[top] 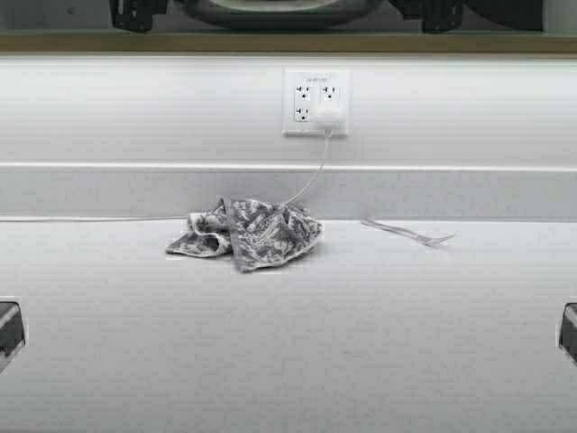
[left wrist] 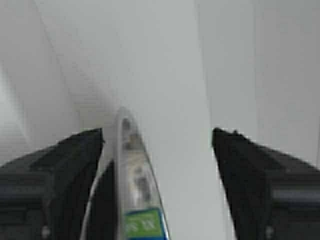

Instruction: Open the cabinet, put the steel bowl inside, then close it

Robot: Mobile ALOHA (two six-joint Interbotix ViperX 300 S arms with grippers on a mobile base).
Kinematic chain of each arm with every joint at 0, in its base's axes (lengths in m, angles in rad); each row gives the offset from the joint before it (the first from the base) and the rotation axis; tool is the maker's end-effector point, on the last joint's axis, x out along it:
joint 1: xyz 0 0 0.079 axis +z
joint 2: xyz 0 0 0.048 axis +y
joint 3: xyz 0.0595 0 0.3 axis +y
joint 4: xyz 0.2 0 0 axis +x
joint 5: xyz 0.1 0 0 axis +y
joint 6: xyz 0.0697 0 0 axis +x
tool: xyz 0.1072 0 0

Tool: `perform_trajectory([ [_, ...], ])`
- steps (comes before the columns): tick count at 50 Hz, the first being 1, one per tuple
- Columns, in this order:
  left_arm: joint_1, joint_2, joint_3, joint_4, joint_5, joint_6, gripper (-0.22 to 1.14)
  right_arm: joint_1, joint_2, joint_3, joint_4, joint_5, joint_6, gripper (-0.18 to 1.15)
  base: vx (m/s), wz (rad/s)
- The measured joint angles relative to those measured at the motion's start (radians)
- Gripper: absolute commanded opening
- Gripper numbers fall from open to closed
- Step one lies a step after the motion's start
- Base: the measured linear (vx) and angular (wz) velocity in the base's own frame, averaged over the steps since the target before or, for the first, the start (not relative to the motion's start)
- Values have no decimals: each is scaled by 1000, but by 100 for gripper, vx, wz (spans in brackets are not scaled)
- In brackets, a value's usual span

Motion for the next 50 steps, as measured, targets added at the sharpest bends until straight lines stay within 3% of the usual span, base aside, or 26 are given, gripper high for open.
perform_trajectory([
  [15,71,-55,66,-3,2,-8,95,-78,-23,23,-14,0,-2,98,0,0],
  [19,92,-72,84,-3,2,-6,86,-94,-34,31,-35,0,-5,93,0,0],
  [21,100,-83,97,2,-3,-6,78,-98,-40,35,-52,-2,-5,85,0,0],
  [23,101,-97,110,6,-3,-6,55,-98,-49,43,-74,-3,-6,72,0,0],
  [28,98,-138,156,26,-3,-3,-5,-89,-91,64,-121,-5,-8,18,0,0],
  [30,95,-160,178,35,-3,3,-17,-84,-112,78,-138,-5,-12,-2,0,0],
  [33,83,-202,224,44,-2,25,-9,-71,-156,117,-160,-9,-38,-12,0,0],
  [38,49,-273,293,58,2,89,11,-29,-222,181,-169,-11,-118,10,0,0],
  [40,32,-299,321,66,6,140,9,-5,-255,213,-169,-9,-173,15,0,0],
  [50,-75,-459,434,101,135,509,4,126,-425,345,-129,166,-514,7,-3,-2],
])
